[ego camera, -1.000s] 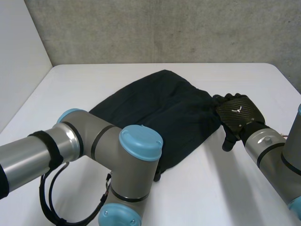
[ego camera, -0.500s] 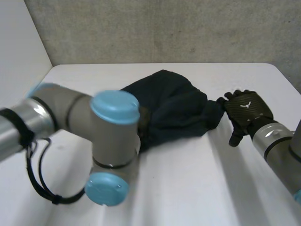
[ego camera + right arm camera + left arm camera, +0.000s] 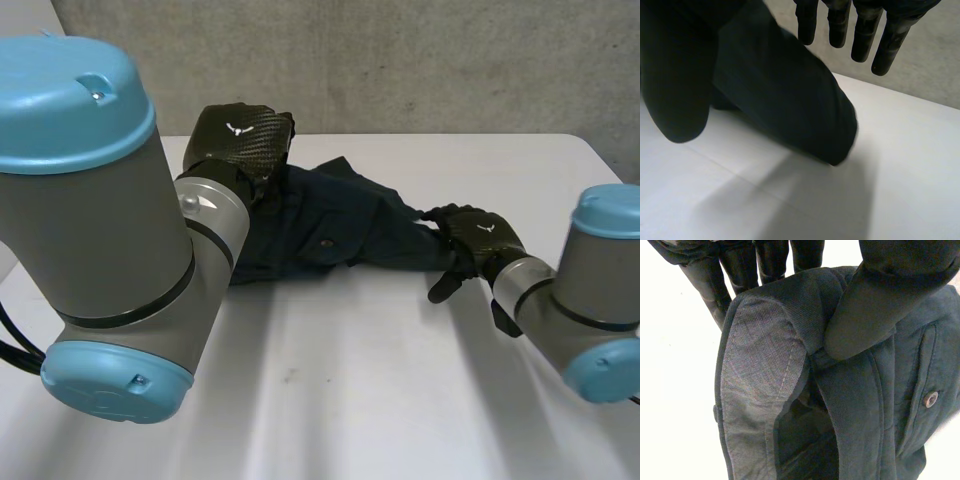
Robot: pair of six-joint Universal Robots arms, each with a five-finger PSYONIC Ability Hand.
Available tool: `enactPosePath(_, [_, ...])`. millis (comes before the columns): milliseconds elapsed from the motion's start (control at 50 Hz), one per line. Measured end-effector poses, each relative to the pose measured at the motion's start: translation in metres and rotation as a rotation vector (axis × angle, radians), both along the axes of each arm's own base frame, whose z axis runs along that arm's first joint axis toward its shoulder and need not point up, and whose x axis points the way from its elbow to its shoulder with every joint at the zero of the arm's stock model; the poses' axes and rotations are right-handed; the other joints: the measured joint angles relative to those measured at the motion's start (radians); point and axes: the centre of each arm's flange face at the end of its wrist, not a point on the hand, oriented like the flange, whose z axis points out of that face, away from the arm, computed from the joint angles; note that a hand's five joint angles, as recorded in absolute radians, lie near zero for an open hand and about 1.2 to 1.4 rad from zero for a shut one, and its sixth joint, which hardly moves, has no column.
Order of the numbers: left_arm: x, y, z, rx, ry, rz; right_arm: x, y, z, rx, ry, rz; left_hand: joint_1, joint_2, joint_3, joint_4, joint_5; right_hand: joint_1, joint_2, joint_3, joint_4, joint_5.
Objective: Fold the shorts.
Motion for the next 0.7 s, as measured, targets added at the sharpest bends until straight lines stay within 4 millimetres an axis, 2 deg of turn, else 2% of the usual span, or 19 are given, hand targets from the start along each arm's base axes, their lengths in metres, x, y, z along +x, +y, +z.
enactPosePath(40, [0.001, 0.000, 0.002, -0.004, 0.005, 0.000, 0.002, -0.004, -0.006, -0.002, 0.012, -0.016, 0.000, 0.000, 0.005, 0.000, 0.000, 0.026, 0.021, 0.028, 0.016, 0.019])
enactPosePath(60, [0.001, 0.001, 0.003, -0.007, 0.007, 0.001, 0.003, -0.006, -0.010, -0.004, 0.020, -0.026, 0.000, 0.000, 0.005, 0.000, 0.000, 0.144, 0.158, 0.169, 0.115, 0.116])
enactPosePath(80, [0.001, 0.001, 0.004, -0.008, 0.009, 0.001, 0.003, -0.008, -0.013, -0.005, 0.027, -0.032, 0.000, 0.000, 0.005, 0.000, 0.000, 0.144, 0.158, 0.169, 0.115, 0.116])
enactPosePath(120, [0.002, 0.001, 0.006, -0.012, 0.012, 0.002, 0.005, -0.012, -0.017, -0.015, 0.035, -0.043, 0.000, 0.000, 0.005, 0.000, 0.000, 0.636, 0.698, 0.694, 0.650, 0.625])
enactPosePath(160, [0.003, 0.002, 0.008, -0.014, 0.013, 0.002, 0.005, -0.016, -0.017, -0.033, 0.035, -0.048, 0.000, 0.000, 0.005, 0.000, 0.000, 0.754, 0.867, 0.866, 0.806, 0.781])
enactPosePath(180, [0.003, 0.002, 0.008, -0.014, 0.013, 0.003, 0.005, -0.018, -0.014, -0.050, 0.032, -0.050, 0.000, 0.000, 0.005, 0.000, 0.000, 0.813, 0.946, 0.948, 0.899, 0.876])
enactPosePath(240, [0.006, 0.002, 0.010, -0.012, 0.010, 0.009, 0.005, -0.021, -0.002, -0.090, 0.024, -0.051, 0.000, 0.000, 0.005, 0.000, 0.000, 0.826, 0.968, 0.986, 0.947, 0.917])
enactPosePath(280, [0.010, 0.001, 0.011, -0.007, 0.006, 0.019, 0.003, -0.022, 0.021, -0.161, 0.015, -0.049, 0.000, 0.000, 0.005, 0.000, 0.000, 0.826, 0.968, 0.986, 0.947, 0.918])
enactPosePath(300, [0.010, 0.001, 0.011, -0.007, 0.006, 0.019, 0.003, -0.022, 0.021, -0.161, 0.015, -0.049, 0.000, 0.000, 0.005, 0.000, 0.000, 0.826, 0.968, 0.986, 0.947, 0.918])
enactPosePath(320, [0.015, -0.001, 0.013, -0.006, 0.005, 0.029, 0.001, -0.021, 0.043, -0.224, 0.015, -0.045, 0.000, 0.000, 0.005, 0.000, 0.000, 0.826, 0.968, 0.986, 0.947, 0.917])
enactPosePath(340, [0.017, -0.001, 0.015, -0.006, 0.005, 0.035, 0.000, -0.019, 0.055, -0.257, 0.020, -0.040, 0.000, 0.000, 0.005, 0.000, 0.000, 0.826, 0.968, 0.987, 0.947, 0.918])
enactPosePath(420, [0.028, -0.005, 0.022, -0.014, 0.014, 0.054, -0.002, -0.010, 0.082, -0.344, 0.054, -0.012, 0.000, 0.000, 0.005, 0.000, 0.000, 0.826, 0.968, 0.989, 0.947, 0.918])
enactPosePath(480, [0.036, -0.009, 0.028, -0.022, 0.020, 0.072, 0.000, 0.002, 0.087, -0.355, 0.111, 0.033, 0.000, 0.000, 0.005, 0.000, 0.000, 0.794, 0.948, 0.970, 0.927, 0.898])
enactPosePath(500, [0.039, -0.011, 0.029, -0.023, 0.021, 0.079, 0.001, 0.005, 0.086, -0.349, 0.128, 0.048, 0.000, 0.000, 0.005, 0.000, 0.000, 0.432, 0.561, 0.612, 0.569, 0.555])
enactPosePath(520, [0.042, -0.013, 0.029, -0.024, 0.022, 0.087, 0.001, 0.009, 0.085, -0.337, 0.145, 0.062, 0.000, 0.000, 0.005, 0.000, 0.000, 0.333, 0.458, 0.491, 0.448, 0.437])
enactPosePath(540, [0.045, -0.016, 0.029, -0.024, 0.022, 0.098, 0.003, 0.013, 0.083, -0.321, 0.163, 0.079, 0.002, 0.000, 0.005, 0.000, 0.000, 0.333, 0.458, 0.491, 0.448, 0.437])
enactPosePath(560, [0.051, -0.022, 0.029, -0.022, 0.019, 0.118, 0.004, 0.019, 0.080, -0.296, 0.186, 0.101, 0.002, 0.000, 0.005, 0.000, 0.000, 0.080, 0.126, 0.158, 0.115, 0.118])
enactPosePath(580, [0.057, -0.028, 0.028, -0.020, 0.017, 0.139, 0.005, 0.023, 0.078, -0.277, 0.202, 0.116, 0.002, 0.000, 0.008, 0.000, 0.000, 0.042, 0.038, 0.062, 0.021, 0.037])
enactPosePath(700, [0.094, -0.063, 0.019, 0.002, -0.002, 0.276, 0.007, 0.039, 0.070, -0.182, 0.247, 0.164, 0.002, 0.000, 0.008, 0.000, 0.000, 0.035, 0.010, 0.016, -0.008, 0.004])
